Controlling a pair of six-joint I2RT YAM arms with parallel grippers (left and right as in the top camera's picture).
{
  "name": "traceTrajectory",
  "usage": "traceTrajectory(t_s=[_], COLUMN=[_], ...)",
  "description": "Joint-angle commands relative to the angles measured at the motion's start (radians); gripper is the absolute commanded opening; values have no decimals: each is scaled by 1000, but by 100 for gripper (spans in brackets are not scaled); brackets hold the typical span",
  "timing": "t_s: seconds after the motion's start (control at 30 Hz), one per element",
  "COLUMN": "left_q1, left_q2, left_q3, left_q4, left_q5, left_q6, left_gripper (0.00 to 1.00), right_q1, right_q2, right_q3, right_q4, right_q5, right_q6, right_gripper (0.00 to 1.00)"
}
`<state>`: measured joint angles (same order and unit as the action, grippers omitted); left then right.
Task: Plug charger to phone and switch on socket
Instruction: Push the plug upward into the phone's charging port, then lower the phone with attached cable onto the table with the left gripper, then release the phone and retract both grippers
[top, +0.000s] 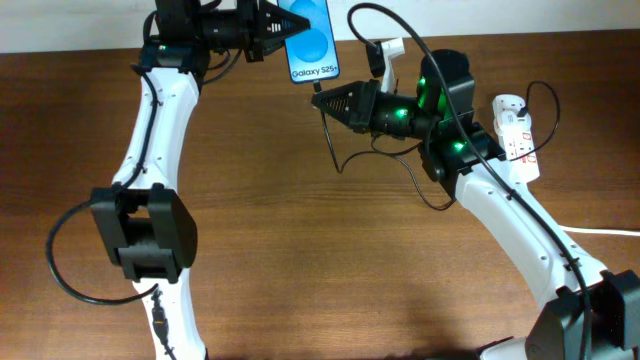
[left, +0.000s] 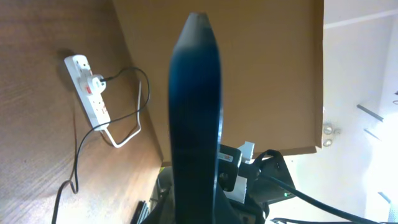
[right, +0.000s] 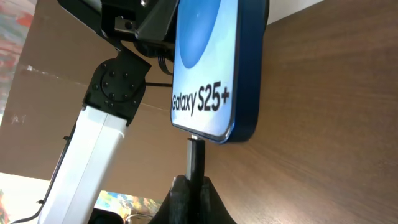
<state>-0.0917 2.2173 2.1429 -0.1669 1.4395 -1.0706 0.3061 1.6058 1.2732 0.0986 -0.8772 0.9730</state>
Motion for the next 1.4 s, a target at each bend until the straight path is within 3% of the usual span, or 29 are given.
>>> traceTrajectory(t_s=[0.0,0.37,0.6,0.63,0.73,0.8,0.87,0.93,1.0,1.03,1.07,1.2,1.3,1.37], left_q1=[-15,-62,-73,-72,-69,-69,-69,-69,-69,-69,-69,-69,-75,-96], left_q2=[-11,-11,-11,-11,-11,-11,-11,-11,-11,-11,-11,-11,-11,-11], left_q3=[11,11,11,11,11,4,-25,-69,-164,-214,-284,-486,-531,-531], left_q4=[2,1,2,2,1,1,-74,-154,-240,-238,-239,-256,-463,-517], left_q5=[133,134,134,134,134,134,134,134,134,132,102,-224,-567,-725], left_q6=[-3,-2,-2,-2,29,47,168,323,550,603,677,789,909,912], left_gripper=[0,0,0,0,0,0,0,0,0,0,0,0,0,0], right_q1=[-34,-59,-79,-79,-113,-145,-213,-270,-315,-317,-311,-311,-284,-208], right_q2=[11,32,46,46,46,46,43,43,43,43,43,43,43,43], right_q3=[10,11,16,15,15,15,15,15,15,15,15,15,15,15], right_q4=[19,169,180,179,125,114,103,2,-299,-453,-566,-709,-768,-776], right_q5=[100,111,84,51,-37,-108,-194,-208,-126,-39,40,138,248,365], right_q6=[5,31,31,29,28,27,20,-42,-277,-377,-448,-525,-528,-528], right_gripper=[4,4,4,8,37,43,52,56,62,63,63,64,64,66])
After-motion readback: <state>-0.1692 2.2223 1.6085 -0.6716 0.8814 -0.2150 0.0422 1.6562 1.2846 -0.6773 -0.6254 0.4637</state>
